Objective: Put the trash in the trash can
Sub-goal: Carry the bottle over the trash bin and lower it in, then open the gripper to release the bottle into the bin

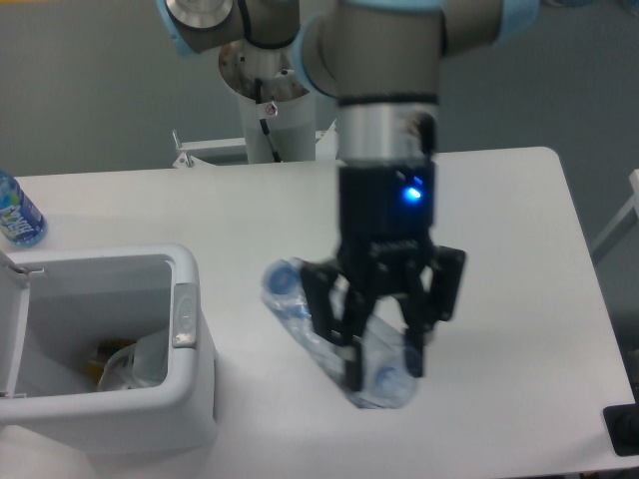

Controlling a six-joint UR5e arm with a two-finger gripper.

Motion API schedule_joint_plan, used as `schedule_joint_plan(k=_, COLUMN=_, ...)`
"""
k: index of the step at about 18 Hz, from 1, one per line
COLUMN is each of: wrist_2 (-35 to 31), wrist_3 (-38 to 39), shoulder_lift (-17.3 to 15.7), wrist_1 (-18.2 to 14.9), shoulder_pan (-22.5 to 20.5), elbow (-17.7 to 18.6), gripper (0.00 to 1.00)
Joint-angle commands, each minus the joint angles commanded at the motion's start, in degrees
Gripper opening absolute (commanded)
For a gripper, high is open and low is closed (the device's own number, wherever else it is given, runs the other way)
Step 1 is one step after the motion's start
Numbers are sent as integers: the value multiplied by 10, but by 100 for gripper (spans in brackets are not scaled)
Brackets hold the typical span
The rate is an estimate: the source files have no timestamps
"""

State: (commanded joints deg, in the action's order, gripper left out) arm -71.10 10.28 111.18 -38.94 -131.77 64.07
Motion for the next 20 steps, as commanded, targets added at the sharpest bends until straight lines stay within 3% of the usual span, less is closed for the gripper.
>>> schedule_joint_plan(k=6, wrist_2=0, wrist_3=0, shoulder_lift=5, wrist_1=11, shoulder_pan=67, elbow=5, gripper=53)
schedule_joint_plan(k=9, wrist_2=-4, wrist_3=1, shoulder_lift=10, wrist_1=11, shoulder_pan=98, elbow=25, gripper=55)
schedule_joint_plan(k=11, wrist_2=-4, wrist_3=-1, shoulder_lift=9, wrist_1=11, shoulder_pan=112, elbow=38, gripper=87)
schedule_joint_plan(k=12, wrist_2=-4, wrist_3=-4, shoulder_lift=7, wrist_1=11, shoulder_pan=112, elbow=47, gripper=97)
schedule_joint_plan(k=13, wrist_2=-5, wrist_3=-7, shoulder_lift=4, wrist_1=10, shoulder_pan=113, elbow=54, gripper=100)
schedule_joint_plan(k=15, wrist_2=-5, wrist_3=-7, shoulder_lift=1, wrist_1=10, shoulder_pan=112, elbow=59, gripper=100)
schedule_joint_plan(k=20, wrist_2=-10, wrist_3=-31, shoulder_lift=-1, wrist_1=8, shoulder_pan=45, elbow=65, gripper=100)
